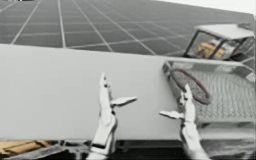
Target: Pick up and drop off the object
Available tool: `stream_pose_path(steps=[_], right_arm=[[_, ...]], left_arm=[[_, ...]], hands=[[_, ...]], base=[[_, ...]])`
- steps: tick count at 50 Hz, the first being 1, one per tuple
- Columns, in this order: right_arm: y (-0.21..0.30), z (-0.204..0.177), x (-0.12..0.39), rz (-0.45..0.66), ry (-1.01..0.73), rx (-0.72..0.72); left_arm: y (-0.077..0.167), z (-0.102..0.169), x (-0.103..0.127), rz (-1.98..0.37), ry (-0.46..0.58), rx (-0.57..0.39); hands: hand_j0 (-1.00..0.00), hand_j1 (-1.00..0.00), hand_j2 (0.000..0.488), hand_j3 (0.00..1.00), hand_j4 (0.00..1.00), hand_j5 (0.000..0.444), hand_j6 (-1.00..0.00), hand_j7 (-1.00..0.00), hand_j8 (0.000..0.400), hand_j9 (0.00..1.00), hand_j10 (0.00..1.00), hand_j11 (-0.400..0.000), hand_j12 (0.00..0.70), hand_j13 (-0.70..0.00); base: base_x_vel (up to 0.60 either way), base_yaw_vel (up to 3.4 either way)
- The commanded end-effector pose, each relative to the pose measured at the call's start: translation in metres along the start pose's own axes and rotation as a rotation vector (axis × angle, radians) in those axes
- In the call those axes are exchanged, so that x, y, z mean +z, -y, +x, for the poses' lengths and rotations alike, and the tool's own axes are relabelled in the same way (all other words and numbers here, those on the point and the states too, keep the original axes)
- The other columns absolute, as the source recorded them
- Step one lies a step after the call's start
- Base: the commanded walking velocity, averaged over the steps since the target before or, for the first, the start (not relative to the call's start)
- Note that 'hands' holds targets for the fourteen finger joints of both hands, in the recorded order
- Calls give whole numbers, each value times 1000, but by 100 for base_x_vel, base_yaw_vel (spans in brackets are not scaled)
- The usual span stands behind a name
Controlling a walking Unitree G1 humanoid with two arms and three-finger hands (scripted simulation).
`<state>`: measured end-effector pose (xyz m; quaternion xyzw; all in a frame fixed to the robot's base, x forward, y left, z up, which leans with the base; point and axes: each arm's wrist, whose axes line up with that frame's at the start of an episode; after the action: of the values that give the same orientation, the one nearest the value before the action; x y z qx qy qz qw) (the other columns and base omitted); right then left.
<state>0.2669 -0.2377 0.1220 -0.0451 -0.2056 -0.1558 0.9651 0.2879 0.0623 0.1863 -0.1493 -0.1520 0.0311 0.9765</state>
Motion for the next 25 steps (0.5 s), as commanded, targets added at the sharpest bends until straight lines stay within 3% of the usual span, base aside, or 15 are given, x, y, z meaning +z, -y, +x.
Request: stream_pose_path(steps=[1, 2, 4, 8, 12, 14, 16, 17, 19, 20, 21, 25], right_arm=[[8, -1, 3, -8, 1, -26], [4, 5, -7, -19, 0, -24], [12, 0, -1, -19, -3, -17], [20, -4, -3, -13, -30, -52], [-2, -11, 3, -20, -30, 36], [-15, -16, 4, -13, -18, 77], [-10, -15, 3, -11, -19, 83], [8, -18, 11, -41, -16, 42], [39, 15, 10, -242, 8, -123], [55, 27, 17, -294, 34, -139], [55, 44, 27, -445, 43, -96], [55, 57, 42, -603, 16, -71]], left_arm=[[15, 1, -1, -14, 16, -44], [17, -4, 6, -22, 22, -36], [10, -13, -17, -25, -21, -45], [12, -10, -25, -19, -15, -41], [2, -15, -35, -25, -22, 6], [-10, -31, -36, -26, -49, 33], [0, -25, -28, -8, -12, 0], [2, -21, -30, -26, -4, -10], [6, -26, -34, -18, -12, -42], [-2, -24, -27, -22, -22, -40], [-2, -20, -33, -12, -31, -19], [3, -19, -42, -14, -68, -18]], hands=[[0, 0, 0, 0, 0, 0, 0, 0, 0, 0, 0, 0, 0, 0], [0, 0, 0, 0, 0, 0, 0, 0, 0, 0, 0, 0, 0, 0], [0, 0, 0, 0, 0, 0, 0, 0, 0, 0, 0, 0, 0, 0], [0, 0, 0, 0, 0, 0, 0, 0, 0, 0, 0, 0, 0, 0], [0, 0, 0, 0, 0, 0, 0, 0, 0, 0, 0, 0, 0, 0], [0, 0, 0, 0, 0, 0, 0, 0, 0, 0, 0, 0, 0, 0], [0, 0, 0, 0, 0, 0, 0, 0, 0, 0, 0, 0, 0, 0], [0, 0, 0, 0, 0, 0, 0, 0, 0, 0, 0, 0, 0, 0], [0, 0, 0, 0, 0, 0, 0, 0, 0, 0, 0, 0, 0, 0], [0, 0, 0, 0, 0, 0, 0, 0, 0, 0, 0, 0, 0, 0], [0, 0, 0, 0, 0, 0, 0, 0, 0, 0, 0, 0, 0, 0], [0, 0, 0, 0, 0, 0, 0, 0, 0, 0, 0, 0, 0, 0]], base=[[0, -6], [0, -7], [0, -6], [0, -7], [0, -7], [0, -7], [0, -5], [0, -5], [0, -6], [0, -6], [0, -6], [0, -10]])
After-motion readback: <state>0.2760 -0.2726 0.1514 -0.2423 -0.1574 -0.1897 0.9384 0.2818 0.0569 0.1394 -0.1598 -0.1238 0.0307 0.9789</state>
